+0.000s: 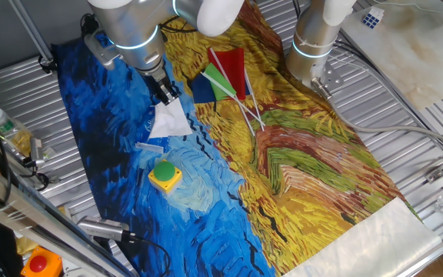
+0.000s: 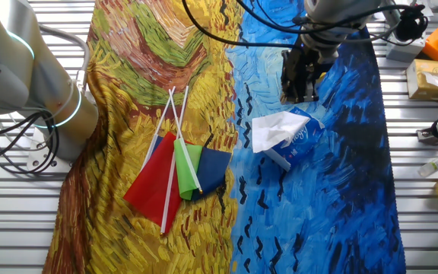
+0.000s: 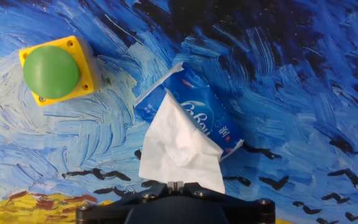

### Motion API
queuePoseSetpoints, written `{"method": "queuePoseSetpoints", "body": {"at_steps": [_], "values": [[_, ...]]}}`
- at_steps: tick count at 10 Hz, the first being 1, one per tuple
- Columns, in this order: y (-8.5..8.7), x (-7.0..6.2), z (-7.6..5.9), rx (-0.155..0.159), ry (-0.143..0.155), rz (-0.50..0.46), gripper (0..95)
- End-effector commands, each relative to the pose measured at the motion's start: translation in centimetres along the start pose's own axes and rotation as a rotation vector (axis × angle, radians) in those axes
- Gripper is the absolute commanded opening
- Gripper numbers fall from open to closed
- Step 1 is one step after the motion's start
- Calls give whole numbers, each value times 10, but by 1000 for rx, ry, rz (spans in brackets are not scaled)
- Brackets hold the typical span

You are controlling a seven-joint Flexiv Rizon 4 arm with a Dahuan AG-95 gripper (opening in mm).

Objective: Pull out a napkin

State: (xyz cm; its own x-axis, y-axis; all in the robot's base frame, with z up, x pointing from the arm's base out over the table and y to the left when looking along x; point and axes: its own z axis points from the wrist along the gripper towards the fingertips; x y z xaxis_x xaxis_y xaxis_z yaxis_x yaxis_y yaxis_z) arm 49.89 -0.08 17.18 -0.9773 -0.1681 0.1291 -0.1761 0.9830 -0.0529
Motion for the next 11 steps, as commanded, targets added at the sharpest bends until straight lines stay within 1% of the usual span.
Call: {"method": "queuePoseSetpoints", "body": {"at_steps": [1, 4, 5, 7, 9, 11], "values": [[0, 0, 0, 2, -6, -1, 0], [0, 0, 0, 2, -7, -26, 0], [0, 0, 0, -1, -9, -33, 190], [0, 0, 1, -4, -14, -31, 190], [-1, -1, 3, 1, -15, -26, 190], [-3, -2, 8, 2, -21, -32, 190]]}}
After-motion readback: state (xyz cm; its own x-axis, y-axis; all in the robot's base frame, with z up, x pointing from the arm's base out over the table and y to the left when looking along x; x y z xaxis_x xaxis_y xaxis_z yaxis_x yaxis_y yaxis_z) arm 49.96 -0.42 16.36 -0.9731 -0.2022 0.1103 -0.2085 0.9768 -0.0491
